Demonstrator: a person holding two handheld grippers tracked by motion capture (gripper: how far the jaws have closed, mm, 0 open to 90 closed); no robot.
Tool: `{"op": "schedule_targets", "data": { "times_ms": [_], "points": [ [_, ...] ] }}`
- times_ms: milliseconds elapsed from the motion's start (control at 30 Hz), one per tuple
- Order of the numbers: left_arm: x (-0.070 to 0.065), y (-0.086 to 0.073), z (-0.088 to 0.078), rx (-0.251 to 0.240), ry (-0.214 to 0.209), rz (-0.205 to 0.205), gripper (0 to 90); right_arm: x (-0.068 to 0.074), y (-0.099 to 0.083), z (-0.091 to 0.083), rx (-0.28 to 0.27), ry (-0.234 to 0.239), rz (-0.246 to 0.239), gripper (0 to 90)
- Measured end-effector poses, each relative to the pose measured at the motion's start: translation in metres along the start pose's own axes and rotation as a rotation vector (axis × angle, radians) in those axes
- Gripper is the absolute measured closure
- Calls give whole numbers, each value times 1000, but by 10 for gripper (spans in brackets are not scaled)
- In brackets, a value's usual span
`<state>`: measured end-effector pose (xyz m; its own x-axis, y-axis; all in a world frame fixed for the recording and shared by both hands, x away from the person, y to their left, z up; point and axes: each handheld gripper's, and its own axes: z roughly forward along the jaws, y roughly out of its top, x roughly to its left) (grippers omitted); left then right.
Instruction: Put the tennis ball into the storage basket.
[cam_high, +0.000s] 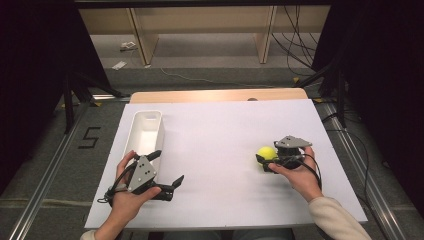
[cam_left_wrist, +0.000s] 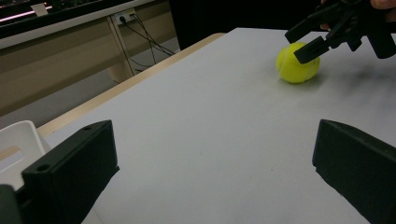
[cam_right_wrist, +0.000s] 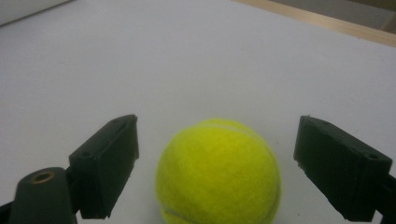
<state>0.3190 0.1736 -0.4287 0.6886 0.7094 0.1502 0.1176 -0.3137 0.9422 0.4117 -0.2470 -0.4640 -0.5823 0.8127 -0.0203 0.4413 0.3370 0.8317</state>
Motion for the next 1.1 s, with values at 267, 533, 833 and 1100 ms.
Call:
{"op": "schedule_targets", "data": {
  "times_ms": [267,533,833,1100],
  "points": [
    [0,0,0,0,0,-2,0,-1,-4,6,26,2,11,149],
    [0,0,0,3,-1,-1,0,-3,-6,12,42,3,25,149],
    [0,0,0,4,-3,0,0,-2,-10,15,72,6,22,171],
    [0,0,0,5,-4,0,0,-2,-11,15,77,1,29,241]
  ]
}}
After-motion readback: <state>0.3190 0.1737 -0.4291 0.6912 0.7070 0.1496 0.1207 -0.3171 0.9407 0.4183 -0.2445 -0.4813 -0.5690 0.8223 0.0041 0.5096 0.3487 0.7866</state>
